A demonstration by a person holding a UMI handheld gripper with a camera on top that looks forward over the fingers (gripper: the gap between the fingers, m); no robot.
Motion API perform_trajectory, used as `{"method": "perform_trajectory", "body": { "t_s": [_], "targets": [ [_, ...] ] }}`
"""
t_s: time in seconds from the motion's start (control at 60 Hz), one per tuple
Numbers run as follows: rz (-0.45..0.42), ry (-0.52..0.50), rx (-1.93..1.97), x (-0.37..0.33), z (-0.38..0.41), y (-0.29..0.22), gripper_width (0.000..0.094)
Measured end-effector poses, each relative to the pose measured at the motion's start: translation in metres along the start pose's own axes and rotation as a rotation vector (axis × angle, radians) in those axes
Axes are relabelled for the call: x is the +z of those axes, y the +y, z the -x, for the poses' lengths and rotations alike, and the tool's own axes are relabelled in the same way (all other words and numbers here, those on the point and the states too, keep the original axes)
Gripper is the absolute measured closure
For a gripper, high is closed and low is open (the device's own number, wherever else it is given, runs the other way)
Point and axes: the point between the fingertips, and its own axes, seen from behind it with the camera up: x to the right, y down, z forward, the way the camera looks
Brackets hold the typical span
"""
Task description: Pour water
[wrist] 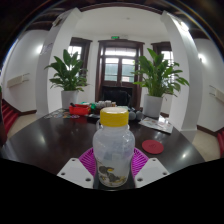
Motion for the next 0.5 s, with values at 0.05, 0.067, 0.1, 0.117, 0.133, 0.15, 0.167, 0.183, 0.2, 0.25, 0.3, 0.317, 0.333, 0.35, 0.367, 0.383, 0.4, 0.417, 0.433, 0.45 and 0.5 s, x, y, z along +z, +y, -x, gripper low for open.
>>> {"method": "perform_trajectory", "body": {
  "t_s": [0.05,0.067,0.1,0.117,0.133,0.15,0.167,0.183,0.2,0.25,0.3,0.317,0.333,0.35,0.367,0.383,0.4,0.417,0.433,0.45,0.5],
  "targets": [
    [0.001,-0.002,-0.019,0.001,-0.001,0.000,0.0528],
    [-0.001,-0.001,-0.021,0.001,-0.001,-0.001,0.0528],
    [0.002,0.000,-0.031,0.000,0.006,-0.002,0.0528],
    [0.005,-0.002,-0.038,0.000,0.007,-0.002,0.0528],
    [0.008,-0.001,-0.042,0.000,0.006,-0.002,0.0529],
    [0.013,0.002,-0.045,-0.001,0.005,-0.001,0.0527],
    [0.018,0.003,-0.051,-0.001,0.004,-0.001,0.0528],
    [0.023,0.000,-0.060,-0.001,0.004,-0.001,0.0528],
    [0.027,-0.005,-0.070,-0.001,0.001,0.000,0.0527],
    [0.038,0.004,-0.100,-0.002,-0.008,-0.002,0.0528],
    [0.049,0.024,-0.169,-0.002,-0.021,-0.006,0.0527],
    [0.054,0.033,-0.197,-0.001,-0.026,-0.008,0.0528],
    [0.059,0.044,-0.227,0.000,-0.033,-0.009,0.0529],
    [0.062,0.052,-0.256,0.002,-0.043,-0.010,0.0530],
    [0.066,0.064,-0.287,0.004,-0.048,-0.013,0.0528],
    [0.074,0.074,-0.320,0.006,-0.055,-0.015,0.0527],
    [0.085,0.083,-0.356,0.008,-0.061,-0.016,0.0528],
    [0.096,0.094,-0.392,0.011,-0.068,-0.018,0.0527],
    [0.103,0.104,-0.427,0.013,-0.075,-0.021,0.0528],
    [0.111,0.114,-0.463,0.016,-0.082,-0.023,0.0527],
    [0.119,0.147,-0.585,0.026,-0.101,-0.034,0.0527]
  ]
}}
